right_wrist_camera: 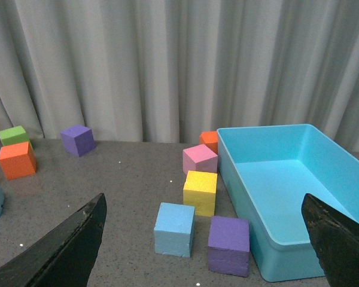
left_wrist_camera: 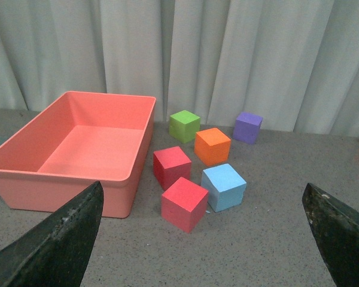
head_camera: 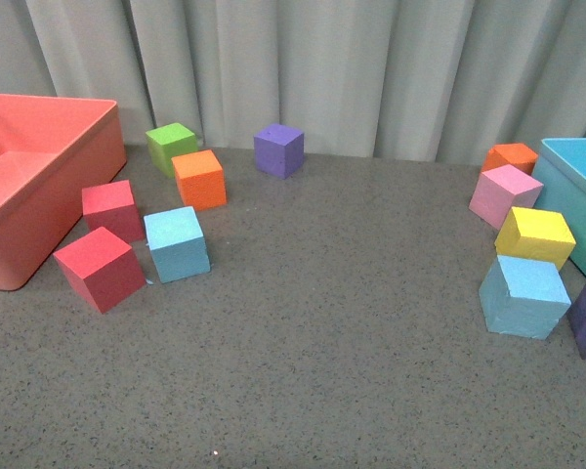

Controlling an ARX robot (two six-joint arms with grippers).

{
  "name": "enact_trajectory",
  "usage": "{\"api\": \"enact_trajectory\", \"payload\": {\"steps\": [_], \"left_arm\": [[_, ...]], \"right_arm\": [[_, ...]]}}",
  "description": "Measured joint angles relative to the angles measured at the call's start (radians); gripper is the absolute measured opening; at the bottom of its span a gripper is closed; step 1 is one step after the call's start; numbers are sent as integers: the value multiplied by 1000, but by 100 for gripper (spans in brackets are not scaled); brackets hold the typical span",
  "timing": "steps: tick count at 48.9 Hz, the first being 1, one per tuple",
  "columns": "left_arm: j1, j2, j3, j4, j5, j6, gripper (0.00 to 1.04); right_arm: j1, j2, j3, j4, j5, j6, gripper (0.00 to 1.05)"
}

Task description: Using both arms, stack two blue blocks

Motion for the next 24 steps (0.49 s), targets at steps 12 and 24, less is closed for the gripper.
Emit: {"api": "enact_trajectory", "payload": {"steps": [12, 24], "left_arm": [[0, 0, 0, 0, 0, 0, 98], [0, 0, 0, 0, 0, 0, 98]], "right_arm": [[0, 0, 0, 0, 0, 0, 95], [0, 0, 0, 0, 0, 0, 95]]}}
